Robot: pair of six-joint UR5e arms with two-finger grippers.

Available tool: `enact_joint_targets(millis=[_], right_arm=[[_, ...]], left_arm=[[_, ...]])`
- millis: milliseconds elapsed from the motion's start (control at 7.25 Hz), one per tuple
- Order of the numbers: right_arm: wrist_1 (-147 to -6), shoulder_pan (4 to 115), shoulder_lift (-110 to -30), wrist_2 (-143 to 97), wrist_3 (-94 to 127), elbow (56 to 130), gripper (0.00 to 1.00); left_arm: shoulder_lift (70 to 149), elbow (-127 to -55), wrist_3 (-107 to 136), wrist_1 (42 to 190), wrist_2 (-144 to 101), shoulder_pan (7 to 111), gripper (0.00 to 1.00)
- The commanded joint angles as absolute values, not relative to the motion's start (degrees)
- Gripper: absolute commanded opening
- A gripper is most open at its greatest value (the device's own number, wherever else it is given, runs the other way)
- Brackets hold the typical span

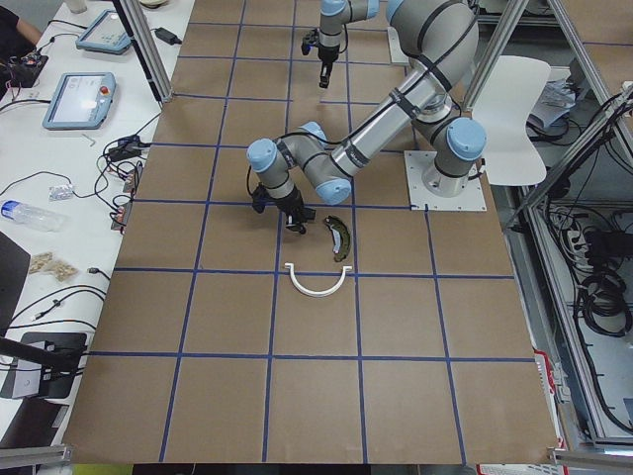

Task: Place bearing gear from tray to pile

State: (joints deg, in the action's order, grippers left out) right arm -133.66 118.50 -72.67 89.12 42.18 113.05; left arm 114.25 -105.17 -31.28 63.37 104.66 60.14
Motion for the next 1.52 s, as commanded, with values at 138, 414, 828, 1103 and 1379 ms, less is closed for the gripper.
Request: enact_joint_targets(millis=[138,414,828,1103,1379], right_arm=[[-134.1,122.9,-66.3,87.8,45.3,106.1,0.00],[-135.1,121.7,-66.0,88.6,41.7,106.2,0.74],[-133.5,112.8,-70.5,90.0,32.4,106.3,1.00],[-122.4,104.2,-77.9,90.3,21.0,106.4,1.00],[-112.5,91.9,-85.1,91.3,6.9,105.5,1.00]], left_arm=[[113.4,-103.5,-30.8,64.0,104.5,61.1,1.00],[113.6,-98.0,-29.9,66.3,103.6,63.7,1.00],[112.4,-90.9,-18.9,74.8,98.8,72.0,1.00],[111.3,-90.0,-12.7,76.1,98.5,78.2,1.00],[111.5,-90.4,-3.0,76.5,95.7,85.5,1.00]])
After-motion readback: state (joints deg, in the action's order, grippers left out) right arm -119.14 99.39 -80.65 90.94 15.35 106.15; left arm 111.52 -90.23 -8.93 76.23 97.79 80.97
